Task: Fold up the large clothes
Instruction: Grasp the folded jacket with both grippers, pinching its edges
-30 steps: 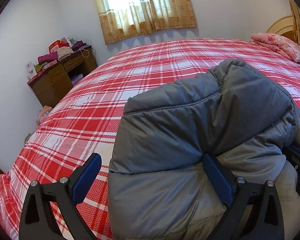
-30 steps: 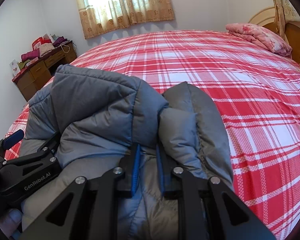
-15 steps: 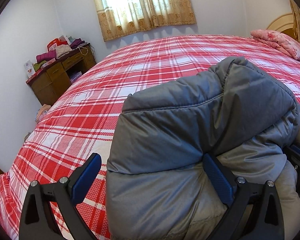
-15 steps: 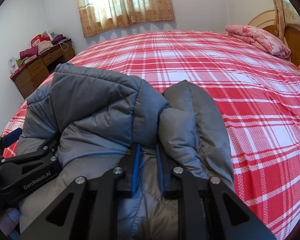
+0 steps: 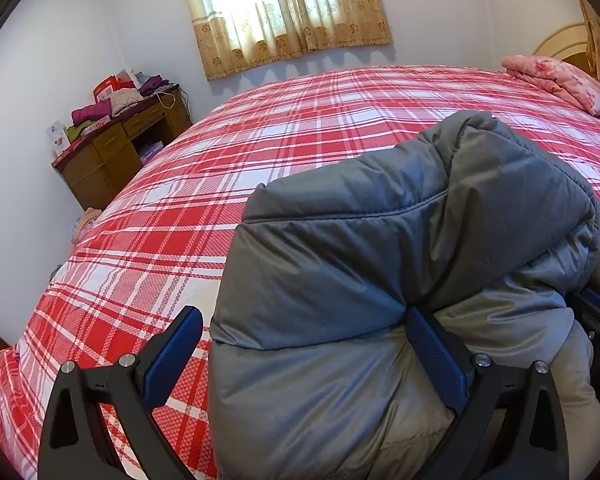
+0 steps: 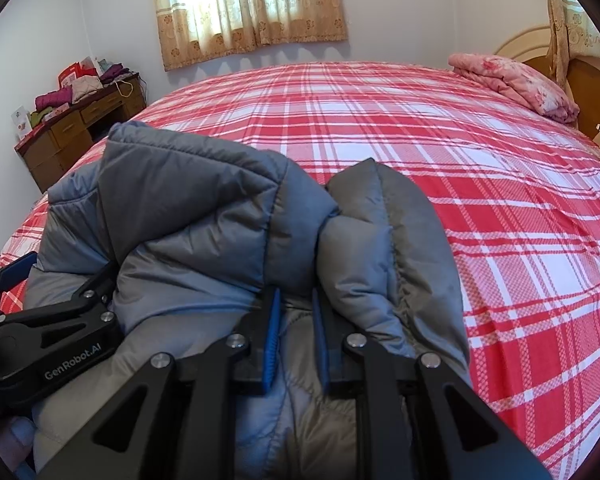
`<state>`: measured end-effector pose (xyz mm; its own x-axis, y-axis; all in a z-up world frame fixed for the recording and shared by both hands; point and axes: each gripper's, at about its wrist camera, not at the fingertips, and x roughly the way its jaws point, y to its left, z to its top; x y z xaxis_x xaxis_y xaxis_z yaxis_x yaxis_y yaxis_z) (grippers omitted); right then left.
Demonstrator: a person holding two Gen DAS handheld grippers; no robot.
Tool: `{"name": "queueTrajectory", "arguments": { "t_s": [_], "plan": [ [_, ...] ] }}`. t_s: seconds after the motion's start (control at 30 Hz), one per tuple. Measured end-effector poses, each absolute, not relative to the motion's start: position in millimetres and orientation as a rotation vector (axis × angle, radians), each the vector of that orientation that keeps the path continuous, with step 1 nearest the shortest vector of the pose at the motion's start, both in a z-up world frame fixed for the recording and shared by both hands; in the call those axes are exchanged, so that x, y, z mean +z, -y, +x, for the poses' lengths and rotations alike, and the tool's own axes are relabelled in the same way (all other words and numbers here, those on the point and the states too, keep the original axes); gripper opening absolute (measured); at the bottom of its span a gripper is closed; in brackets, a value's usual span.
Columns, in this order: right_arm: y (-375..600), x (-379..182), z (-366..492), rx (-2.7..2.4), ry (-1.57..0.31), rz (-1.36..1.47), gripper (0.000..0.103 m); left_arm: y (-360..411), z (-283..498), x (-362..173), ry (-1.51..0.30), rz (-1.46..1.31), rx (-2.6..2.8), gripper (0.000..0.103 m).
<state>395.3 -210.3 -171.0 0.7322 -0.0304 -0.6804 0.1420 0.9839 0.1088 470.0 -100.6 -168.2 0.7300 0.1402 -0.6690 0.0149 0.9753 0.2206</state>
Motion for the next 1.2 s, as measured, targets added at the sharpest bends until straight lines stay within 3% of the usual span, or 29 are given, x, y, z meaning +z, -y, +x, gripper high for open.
{"name": "queueTrajectory", "arguments": {
  "t_s": [1.07, 1.1, 1.17, 1.2],
  "plan": [
    [212.8, -165.7, 389.2, -0.056, -0.738, 0.191, 0.021, 77.9, 460.8, -154.0, -0.821, 0.121, -0.013, 0.102],
    [215.9, -160.9, 383.0, -0.033, -0.741, 0.187, 0.027, 68.0, 448.9, -145.5, -0.807, 0.077, -0.051, 0.102],
    [218.4, -151.3, 366.9, -0.030, -0.714, 0.168, 0.050, 55.8, 427.6, -135.2, -0.769, 0.065, -0.104, 0.102],
    [218.2, -147.0, 356.6, -0.047, -0.693, 0.155, 0.071, 51.9, 418.1, -133.4, -0.757, 0.084, -0.127, 0.102]
  ]
}}
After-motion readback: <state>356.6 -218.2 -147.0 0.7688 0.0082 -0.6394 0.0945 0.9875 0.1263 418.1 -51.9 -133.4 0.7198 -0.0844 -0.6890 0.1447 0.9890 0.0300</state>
